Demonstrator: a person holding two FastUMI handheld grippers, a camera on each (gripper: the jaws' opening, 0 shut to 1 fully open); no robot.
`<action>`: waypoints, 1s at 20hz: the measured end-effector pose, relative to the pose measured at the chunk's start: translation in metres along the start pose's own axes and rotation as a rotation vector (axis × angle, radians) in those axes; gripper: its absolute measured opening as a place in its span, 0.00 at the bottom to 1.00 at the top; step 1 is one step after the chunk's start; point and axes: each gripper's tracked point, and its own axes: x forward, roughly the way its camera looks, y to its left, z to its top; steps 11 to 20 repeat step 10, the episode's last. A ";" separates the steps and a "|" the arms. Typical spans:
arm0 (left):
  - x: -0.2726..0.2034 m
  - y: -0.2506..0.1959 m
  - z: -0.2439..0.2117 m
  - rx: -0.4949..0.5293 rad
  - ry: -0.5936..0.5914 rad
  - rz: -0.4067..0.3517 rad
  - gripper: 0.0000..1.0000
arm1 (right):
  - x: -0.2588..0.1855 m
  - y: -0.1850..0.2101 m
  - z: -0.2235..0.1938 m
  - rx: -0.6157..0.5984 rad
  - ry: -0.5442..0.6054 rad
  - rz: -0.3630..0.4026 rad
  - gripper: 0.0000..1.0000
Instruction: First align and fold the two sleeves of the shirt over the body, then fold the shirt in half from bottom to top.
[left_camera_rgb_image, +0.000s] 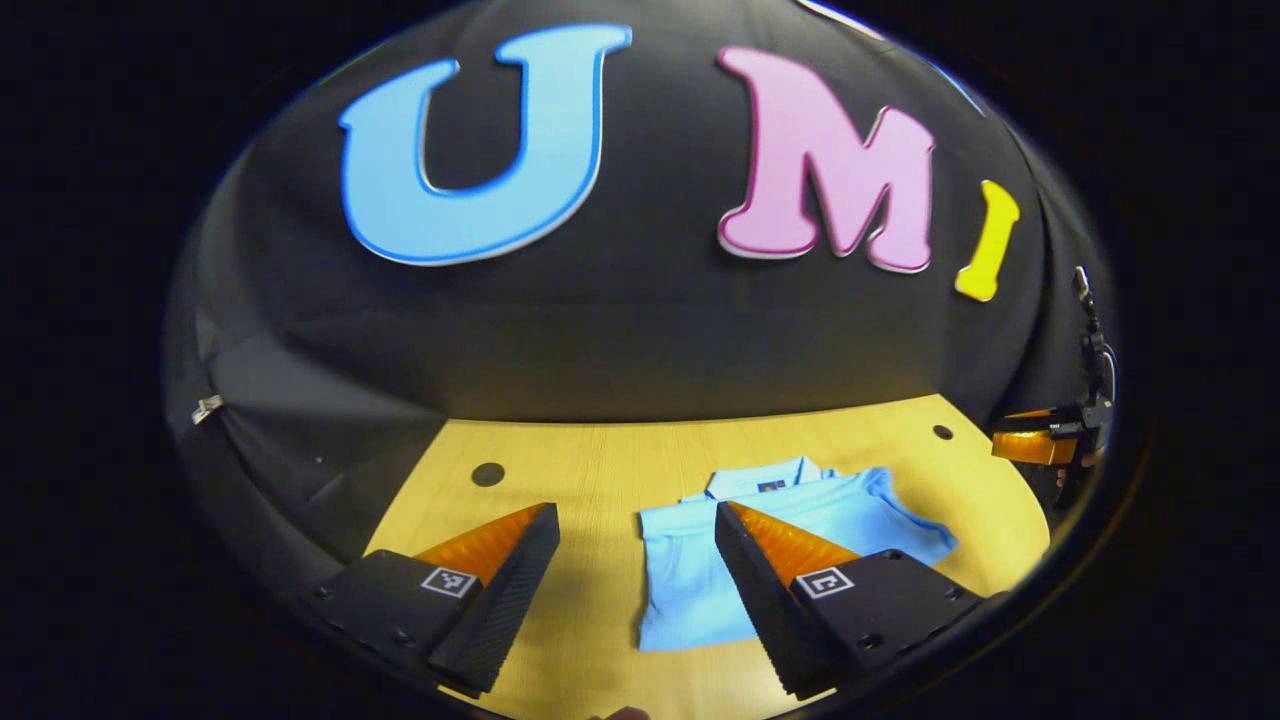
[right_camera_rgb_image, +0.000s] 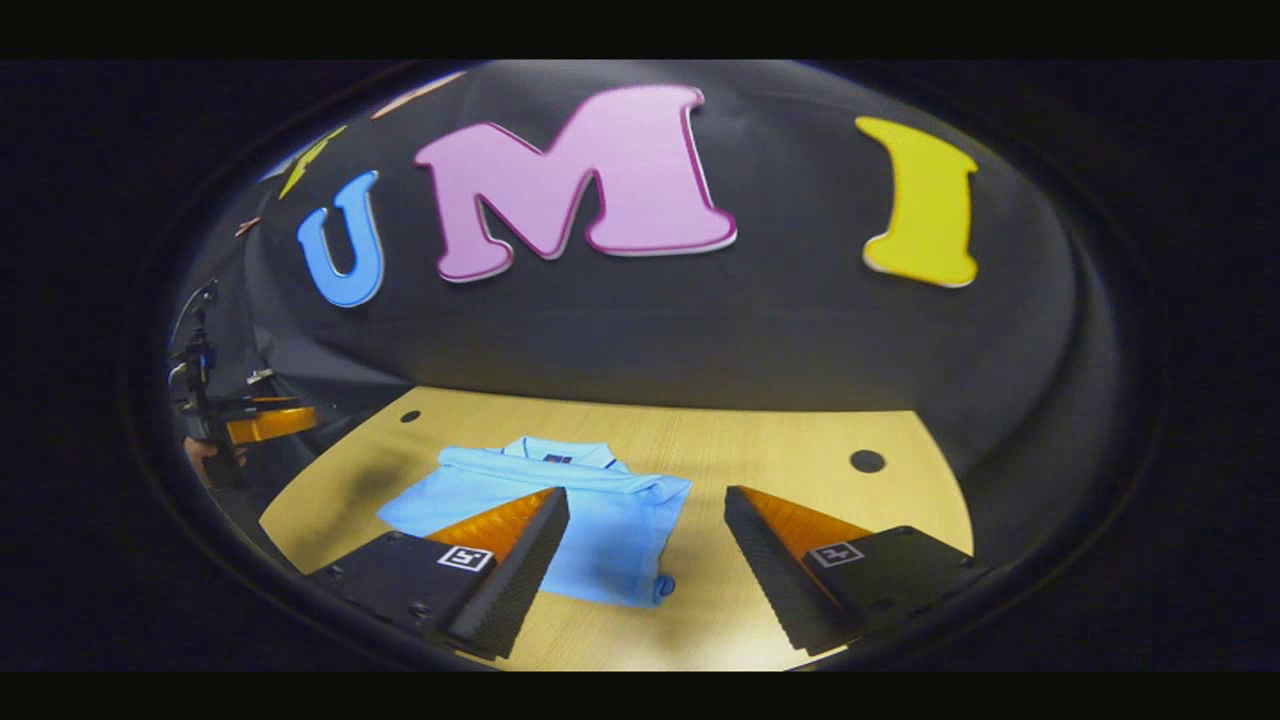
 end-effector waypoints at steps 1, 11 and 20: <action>-0.033 -0.007 0.001 0.021 -0.037 -0.010 1.00 | -0.029 0.007 0.002 0.002 -0.032 -0.024 0.98; -0.286 -0.046 -0.001 0.015 -0.308 -0.002 0.99 | -0.284 0.083 0.050 -0.041 -0.388 -0.188 0.97; -0.286 -0.046 -0.001 0.015 -0.308 -0.002 0.99 | -0.284 0.083 0.050 -0.041 -0.388 -0.188 0.97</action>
